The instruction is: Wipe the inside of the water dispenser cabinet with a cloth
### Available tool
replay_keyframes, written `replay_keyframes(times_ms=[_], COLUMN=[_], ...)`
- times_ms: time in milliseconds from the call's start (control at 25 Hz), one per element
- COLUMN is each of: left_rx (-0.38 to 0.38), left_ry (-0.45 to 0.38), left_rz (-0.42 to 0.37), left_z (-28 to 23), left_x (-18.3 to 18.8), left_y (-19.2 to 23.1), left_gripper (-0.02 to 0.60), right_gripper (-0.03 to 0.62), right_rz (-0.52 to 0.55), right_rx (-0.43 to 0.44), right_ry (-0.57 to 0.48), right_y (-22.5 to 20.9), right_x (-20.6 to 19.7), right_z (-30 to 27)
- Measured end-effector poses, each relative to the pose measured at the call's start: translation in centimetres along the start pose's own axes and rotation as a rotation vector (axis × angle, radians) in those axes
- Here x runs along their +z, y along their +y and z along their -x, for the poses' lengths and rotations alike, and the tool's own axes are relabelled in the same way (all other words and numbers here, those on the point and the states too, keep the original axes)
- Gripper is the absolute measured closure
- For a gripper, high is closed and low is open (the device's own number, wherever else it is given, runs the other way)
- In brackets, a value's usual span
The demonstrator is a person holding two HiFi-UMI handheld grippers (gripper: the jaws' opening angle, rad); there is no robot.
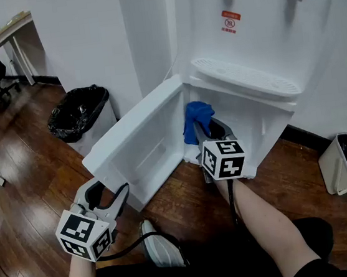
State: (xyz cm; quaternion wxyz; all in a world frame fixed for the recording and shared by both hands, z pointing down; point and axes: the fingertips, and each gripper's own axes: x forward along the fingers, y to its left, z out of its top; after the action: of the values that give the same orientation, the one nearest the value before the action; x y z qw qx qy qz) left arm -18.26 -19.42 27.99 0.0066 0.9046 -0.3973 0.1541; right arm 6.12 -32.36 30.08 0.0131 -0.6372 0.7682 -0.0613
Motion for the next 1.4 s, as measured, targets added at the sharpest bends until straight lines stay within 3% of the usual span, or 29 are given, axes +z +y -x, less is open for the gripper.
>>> replay_keyframes(times_ms=[80,160,280,360,520,640,800,880,1040,1120,1240,1400], left_rx=[-0.004,-0.008,-0.025,-0.043,-0.062,-0.076,-0.207,-0.294,-0.4,-0.443,-0.495,-0.48], left_ry=[0.002,0.003,0.0,-0.005,-0.014,-0.001,-0.037,-0.096,-0.196,-0.225,-0.23,-0.217], left_rz=[-0.017,-0.036,-0.045,-0.041,-0.026,-0.024,0.048,0.112,0.259,0.305,0.293,0.245], left_z=[-0.1,-0.4,-0.8,-0.8,-0.4,-0.3,0.9,2.1,3.4,3.7,4.1,4.0], left_x=[0.1,0.3,0.4,0.4,0.4,0.2,0.9,2.1,3.7,3.9,3.7,3.0], left_y=[-0.1,-0.1,-0.3,-0.6,-0.8,-0.9,-2.0,-2.6,-2.8,-2.6,-2.9,-2.6], left_gripper=[0.379,0.376,0.376,0.376,0.359,0.341,0.28,0.247,0.218,0.215,0.213,0.215], right_gripper=[0.473,0.473,0.473,0.473,0.473,0.473,0.473,0.473,0.473,0.473,0.473,0.471], right_rz=[0.025,0.038,0.025,0.087,0.212,0.276,0.325,0.288,0.085,0.073,0.18,0.265], right_rx=[0.05,0.106,0.163,0.21,0.404,0.548,0.602,0.624,0.743,0.812,0.864,0.888], right_ry=[-0.114,-0.156,-0.151,-0.202,-0.283,-0.283,-0.289,-0.311,-0.341,-0.351,-0.334,-0.164], right_y=[1.7,3.3,5.8,8.9,18.1,23.6,26.2,25.6,24.3,24.2,24.8,26.1], right_x=[5.4,8.8,9.9,11.1,13.5,12.4,11.2,11.4,11.9,11.2,8.1,0.1], right_z=[0.9,1.4,2.8,4.9,9.6,12.4,14.3,14.3,14.3,14.5,14.8,14.3])
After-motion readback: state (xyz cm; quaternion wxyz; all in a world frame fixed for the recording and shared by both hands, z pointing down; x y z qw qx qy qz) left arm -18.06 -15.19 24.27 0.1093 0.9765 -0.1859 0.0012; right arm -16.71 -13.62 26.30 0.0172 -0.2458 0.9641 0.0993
